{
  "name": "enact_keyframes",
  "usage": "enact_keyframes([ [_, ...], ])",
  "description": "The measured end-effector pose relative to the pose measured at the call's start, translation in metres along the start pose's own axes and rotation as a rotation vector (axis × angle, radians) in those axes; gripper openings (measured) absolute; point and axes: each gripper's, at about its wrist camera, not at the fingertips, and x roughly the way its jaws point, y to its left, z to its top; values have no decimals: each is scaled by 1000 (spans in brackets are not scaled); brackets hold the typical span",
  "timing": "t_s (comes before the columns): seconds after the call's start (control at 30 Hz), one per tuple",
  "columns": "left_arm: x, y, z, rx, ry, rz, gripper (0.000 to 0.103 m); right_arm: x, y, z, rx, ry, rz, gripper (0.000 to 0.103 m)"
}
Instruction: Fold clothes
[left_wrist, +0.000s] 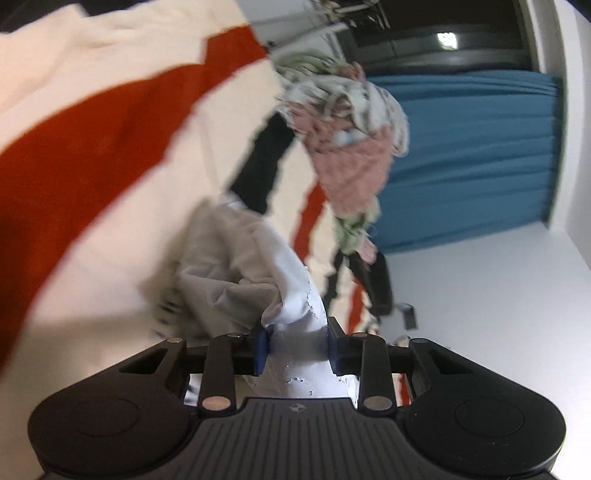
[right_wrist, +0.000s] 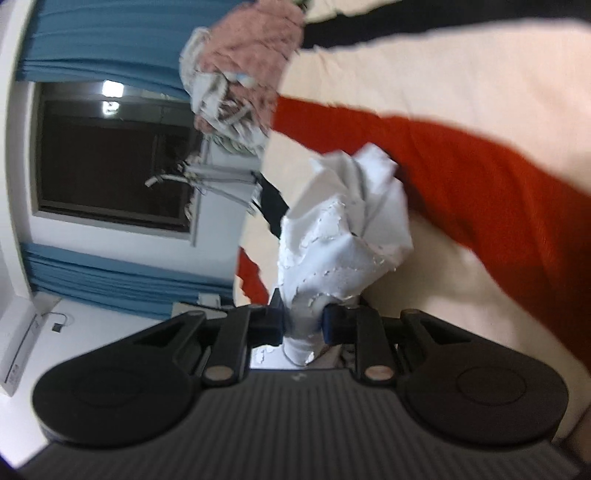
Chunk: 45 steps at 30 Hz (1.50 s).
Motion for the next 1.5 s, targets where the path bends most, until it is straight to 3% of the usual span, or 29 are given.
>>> enact_keyframes([
  [0.2,47,-66,-8,-10,76,38,33,-31,21,51,73,-20,-14,22],
  [0.37,125,-111,-4,53,118,49,33,-28,32,116,67,-68,-52,23],
  [0.57,215,-170,11,144,158,6,33,-9,50,201,50,-182,6,23],
  [0.73,276,-226,35,241,110,-80,33,15,87,267,-64,-261,66,23],
  [0.87,319,-231,37,308,95,-111,33,34,97,296,-208,-324,73,23],
  [0.93,333,-212,28,358,100,-94,33,44,75,300,-221,-333,58,23],
  [1.07,354,-156,4,458,179,-10,33,56,7,287,-216,-280,-69,23],
  [1.13,351,-132,-12,517,220,34,33,57,-31,276,-176,-239,-129,23],
  [1.23,341,-116,-33,601,221,65,34,52,-70,259,-130,-199,-172,23],
  [1.4,324,-119,-57,746,231,168,37,46,-83,233,-45,-152,-269,26],
  [1.5,303,-132,-65,809,226,217,40,35,-74,219,-24,-87,-381,26],
])
